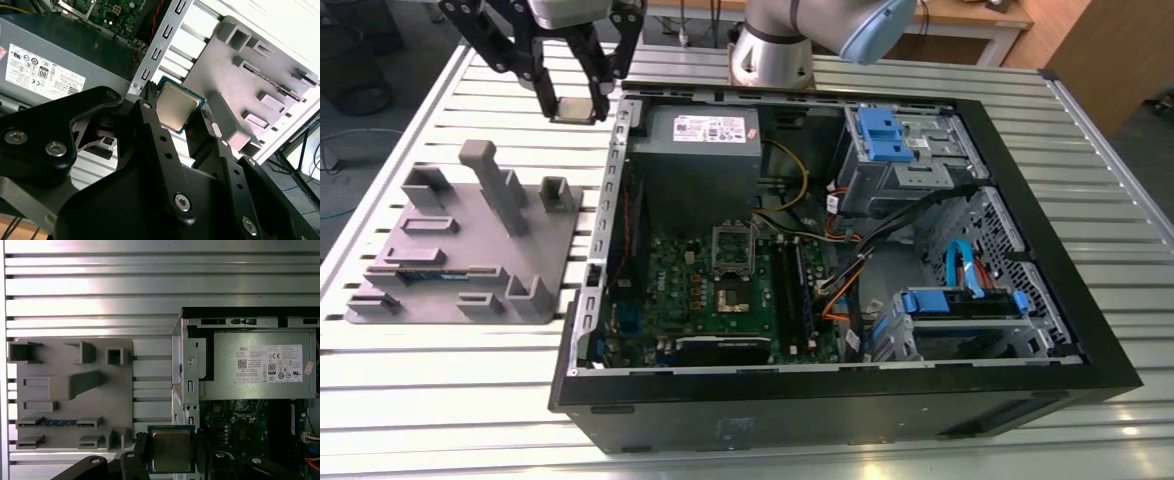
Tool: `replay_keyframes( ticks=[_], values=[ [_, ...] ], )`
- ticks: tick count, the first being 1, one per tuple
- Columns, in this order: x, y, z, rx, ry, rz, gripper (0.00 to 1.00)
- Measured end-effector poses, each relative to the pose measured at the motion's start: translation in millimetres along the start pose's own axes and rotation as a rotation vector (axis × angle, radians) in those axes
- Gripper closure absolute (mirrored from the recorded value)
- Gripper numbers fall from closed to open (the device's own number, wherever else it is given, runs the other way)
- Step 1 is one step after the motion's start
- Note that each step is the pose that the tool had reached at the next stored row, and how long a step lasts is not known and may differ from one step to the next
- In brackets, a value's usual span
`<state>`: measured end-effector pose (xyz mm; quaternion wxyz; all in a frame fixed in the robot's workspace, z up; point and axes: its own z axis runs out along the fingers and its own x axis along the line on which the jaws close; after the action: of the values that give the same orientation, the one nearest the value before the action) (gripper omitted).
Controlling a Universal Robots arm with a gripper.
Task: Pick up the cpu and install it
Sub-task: 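Pick up the cpu and move it towards the insertion slot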
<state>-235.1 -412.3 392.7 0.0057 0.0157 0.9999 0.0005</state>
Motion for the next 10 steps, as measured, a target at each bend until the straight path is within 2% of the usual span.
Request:
replay_keyframes(
  ticks=[10],
  values=[
    [-1.9,0.1,0.1,0.0001,0.0011,0.0,0.53]
  ],
)
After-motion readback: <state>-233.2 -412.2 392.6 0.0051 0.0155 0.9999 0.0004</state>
